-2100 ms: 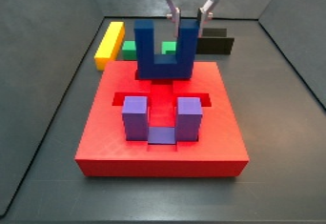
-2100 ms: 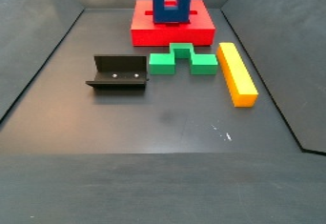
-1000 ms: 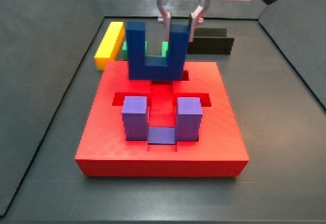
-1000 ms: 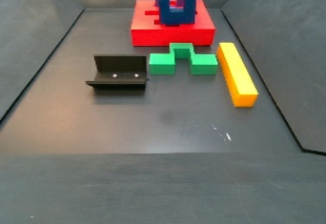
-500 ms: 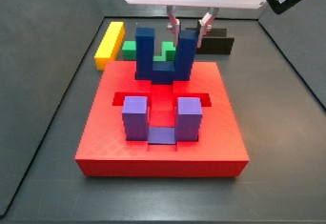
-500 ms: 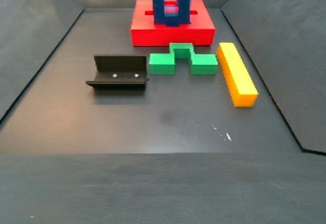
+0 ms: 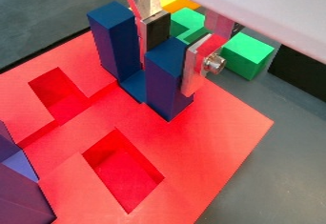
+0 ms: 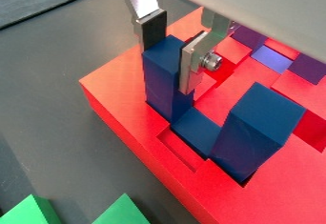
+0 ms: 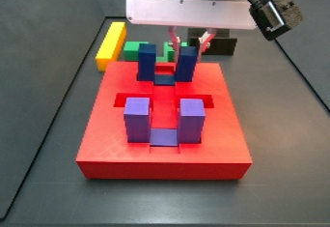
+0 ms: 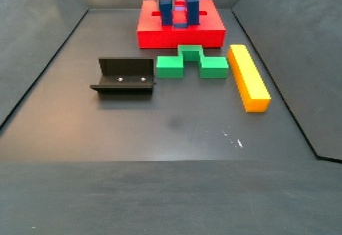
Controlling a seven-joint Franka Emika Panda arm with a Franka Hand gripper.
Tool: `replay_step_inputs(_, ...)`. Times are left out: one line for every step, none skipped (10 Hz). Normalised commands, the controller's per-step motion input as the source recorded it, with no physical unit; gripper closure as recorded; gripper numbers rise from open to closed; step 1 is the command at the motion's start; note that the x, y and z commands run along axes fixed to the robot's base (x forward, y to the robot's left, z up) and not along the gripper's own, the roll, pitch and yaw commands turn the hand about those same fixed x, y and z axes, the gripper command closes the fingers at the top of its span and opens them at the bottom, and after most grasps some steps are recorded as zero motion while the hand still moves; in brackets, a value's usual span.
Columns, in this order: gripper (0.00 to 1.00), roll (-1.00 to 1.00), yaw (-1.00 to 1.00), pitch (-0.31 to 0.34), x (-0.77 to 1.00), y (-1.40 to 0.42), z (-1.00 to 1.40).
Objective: Pick up the blue object. Move up. Move to above the board. Insert the blue object.
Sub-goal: Insert the blue object.
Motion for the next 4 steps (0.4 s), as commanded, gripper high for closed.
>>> replay_step_inputs(1.00, 0.04, -0.13, 0.000, 0.50, 0.00, -0.87)
replay_step_inputs(1.00, 0.00, 0.00, 0.061, 0.15, 0.00, 0.05)
replay_step_inputs(1.00, 0.04, 0.00, 0.000, -0.01, -0.02, 0.00)
replay_step_inputs(1.00, 0.00, 0.00, 0.000, 0.00, 0.00, 0.00)
